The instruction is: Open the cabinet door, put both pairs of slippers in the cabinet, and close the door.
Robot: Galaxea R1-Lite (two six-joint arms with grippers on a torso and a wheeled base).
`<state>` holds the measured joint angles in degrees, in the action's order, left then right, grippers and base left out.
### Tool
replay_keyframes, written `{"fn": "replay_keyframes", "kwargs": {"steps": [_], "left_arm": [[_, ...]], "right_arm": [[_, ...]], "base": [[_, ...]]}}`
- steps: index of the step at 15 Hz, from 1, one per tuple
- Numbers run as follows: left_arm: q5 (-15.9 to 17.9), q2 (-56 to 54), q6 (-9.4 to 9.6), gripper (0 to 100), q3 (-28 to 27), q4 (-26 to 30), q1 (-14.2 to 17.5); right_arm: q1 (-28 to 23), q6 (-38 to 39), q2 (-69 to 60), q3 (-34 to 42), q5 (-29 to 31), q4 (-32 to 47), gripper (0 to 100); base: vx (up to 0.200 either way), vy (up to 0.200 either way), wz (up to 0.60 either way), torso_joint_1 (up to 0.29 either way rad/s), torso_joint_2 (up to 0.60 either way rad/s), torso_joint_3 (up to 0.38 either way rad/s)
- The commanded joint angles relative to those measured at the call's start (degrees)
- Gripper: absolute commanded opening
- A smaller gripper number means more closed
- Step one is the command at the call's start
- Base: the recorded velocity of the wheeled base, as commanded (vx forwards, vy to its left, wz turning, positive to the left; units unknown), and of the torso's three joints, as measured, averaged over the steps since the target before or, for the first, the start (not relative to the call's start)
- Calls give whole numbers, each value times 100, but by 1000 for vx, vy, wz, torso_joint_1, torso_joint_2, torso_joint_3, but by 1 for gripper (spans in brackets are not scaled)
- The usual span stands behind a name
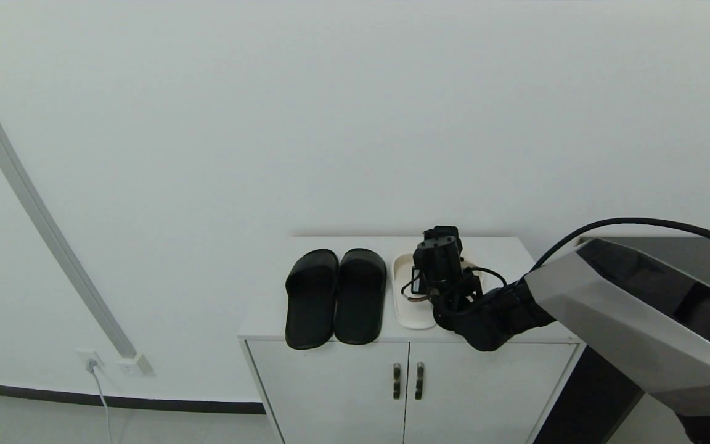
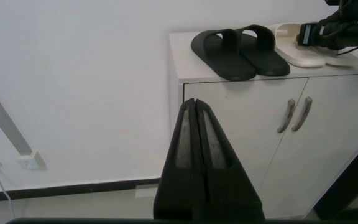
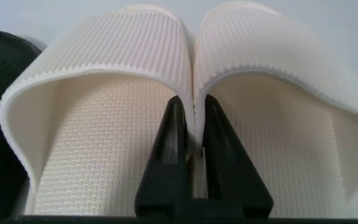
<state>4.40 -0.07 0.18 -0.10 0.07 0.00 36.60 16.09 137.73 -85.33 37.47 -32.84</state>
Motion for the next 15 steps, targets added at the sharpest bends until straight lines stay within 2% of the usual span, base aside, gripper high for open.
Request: {"fn": "replay_keyframes", "kwargs": {"steps": [1,4,6,8,10,13,15], "left_arm": [[-1,7,-1,0,1,1,0],[-1,7,-1,0,1,1,0],[-1,7,-1,0,1,-7,0],[8,7,8,0,1,-7,0],[-1,7,8,0,1,-7,0],[8,7,17,0,1,1,0],[-1,7,8,0,1,-7,0]], "right_arm": [[5,-53,-484,333,32,-21,0],[216,-97,-1591,1441,-21,-38,0],[366,-212,-2532,2381,-284,-117,0],[419,-642,-3613,3436,-1102,-196,0],[427,-959,-4386,4130,-1787,-205,0],[480,-1425,-5300,5009,-2921,-196,0],[489,-1425,-5713,5431,-3958,-188,0]], "base": [[0,0,0,0,0,0],[0,0,0,0,0,0],[0,0,0,0,0,0],[0,0,0,0,0,0],[0,0,0,0,0,0],[0,0,0,0,0,0],[0,0,0,0,0,0]]}}
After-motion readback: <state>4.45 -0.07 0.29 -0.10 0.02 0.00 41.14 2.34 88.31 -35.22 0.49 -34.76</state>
